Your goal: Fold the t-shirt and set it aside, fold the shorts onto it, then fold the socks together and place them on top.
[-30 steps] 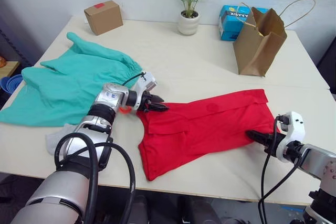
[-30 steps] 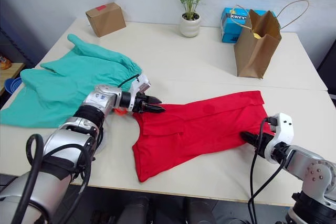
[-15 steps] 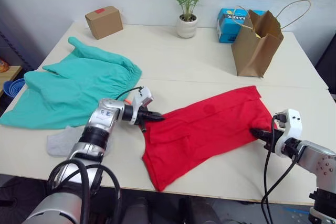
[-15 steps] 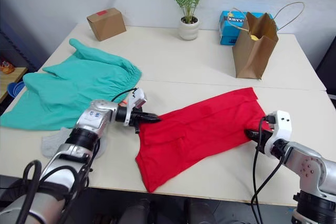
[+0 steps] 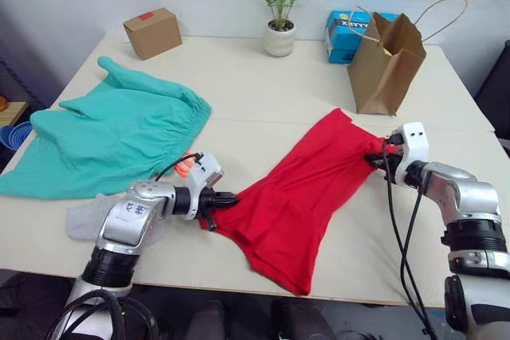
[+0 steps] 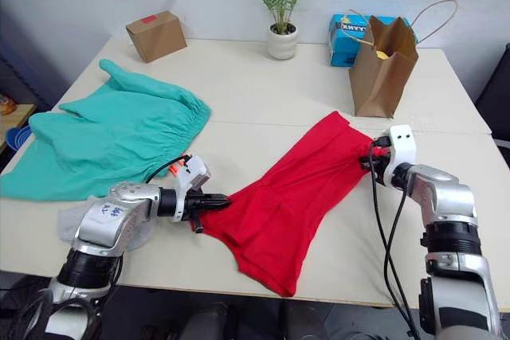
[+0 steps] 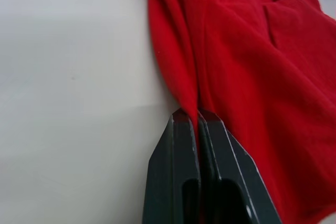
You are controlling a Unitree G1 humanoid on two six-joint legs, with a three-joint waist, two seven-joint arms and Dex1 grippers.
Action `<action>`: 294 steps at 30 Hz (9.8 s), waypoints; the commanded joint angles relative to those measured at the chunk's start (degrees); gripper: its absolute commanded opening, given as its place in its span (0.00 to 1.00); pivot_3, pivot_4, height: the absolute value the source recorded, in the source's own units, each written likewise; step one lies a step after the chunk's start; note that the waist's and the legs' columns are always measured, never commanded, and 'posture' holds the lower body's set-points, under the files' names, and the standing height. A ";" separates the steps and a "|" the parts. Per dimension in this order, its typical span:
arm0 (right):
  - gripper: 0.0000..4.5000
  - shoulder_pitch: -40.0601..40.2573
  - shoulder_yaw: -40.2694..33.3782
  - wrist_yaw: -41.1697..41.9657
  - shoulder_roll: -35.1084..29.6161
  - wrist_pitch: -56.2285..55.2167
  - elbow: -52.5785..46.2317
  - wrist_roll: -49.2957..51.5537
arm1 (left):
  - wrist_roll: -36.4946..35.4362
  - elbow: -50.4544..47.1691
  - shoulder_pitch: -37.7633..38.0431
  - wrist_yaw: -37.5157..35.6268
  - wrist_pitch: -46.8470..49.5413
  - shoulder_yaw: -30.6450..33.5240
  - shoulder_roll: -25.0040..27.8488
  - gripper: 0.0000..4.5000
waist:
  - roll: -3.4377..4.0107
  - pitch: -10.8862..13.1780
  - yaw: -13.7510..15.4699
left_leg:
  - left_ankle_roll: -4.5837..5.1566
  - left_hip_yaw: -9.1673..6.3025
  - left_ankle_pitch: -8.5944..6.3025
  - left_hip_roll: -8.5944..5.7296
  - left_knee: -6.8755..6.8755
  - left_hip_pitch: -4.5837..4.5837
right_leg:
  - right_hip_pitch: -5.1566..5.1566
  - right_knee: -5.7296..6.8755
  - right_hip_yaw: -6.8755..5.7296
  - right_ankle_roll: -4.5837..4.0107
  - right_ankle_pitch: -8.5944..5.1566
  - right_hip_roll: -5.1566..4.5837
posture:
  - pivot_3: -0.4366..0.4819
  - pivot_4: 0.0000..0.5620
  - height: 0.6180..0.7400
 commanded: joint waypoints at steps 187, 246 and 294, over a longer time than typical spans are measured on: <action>1.00 22.35 17.26 26.89 -13.43 -104.44 2.07 -14.90 | 16.87 38.07 -11.91 -10.29 -99.28 -17.93 0.39 0.99 | -0.15 0.31 0.91 | 0.27 -0.38 -0.25 0.07 -0.01 1.42 | 1.99 -0.88 -0.50 0.06 0.04 -0.05 | 0.48 0.27 1.00; 0.02 66.57 7.80 29.85 -36.41 -64.40 -49.81 12.74 | -7.63 -0.51 11.28 -34.00 -68.52 -16.17 20.55 0.00 | 0.21 0.88 1.13 | 0.37 -0.58 -0.35 0.07 -0.18 1.17 | 1.91 -1.18 -0.61 -0.12 -0.08 -0.12 | 0.48 0.27 1.00; 0.72 -0.55 4.69 8.72 5.22 -23.19 -2.49 1.45 | -5.29 45.99 -28.11 6.96 -25.07 7.15 -8.95 0.58 | -0.21 1.39 0.97 | -0.03 -0.53 -0.10 0.03 1.66 -1.65 | -1.03 0.84 -0.63 0.08 0.02 -0.15 | 0.48 0.27 1.00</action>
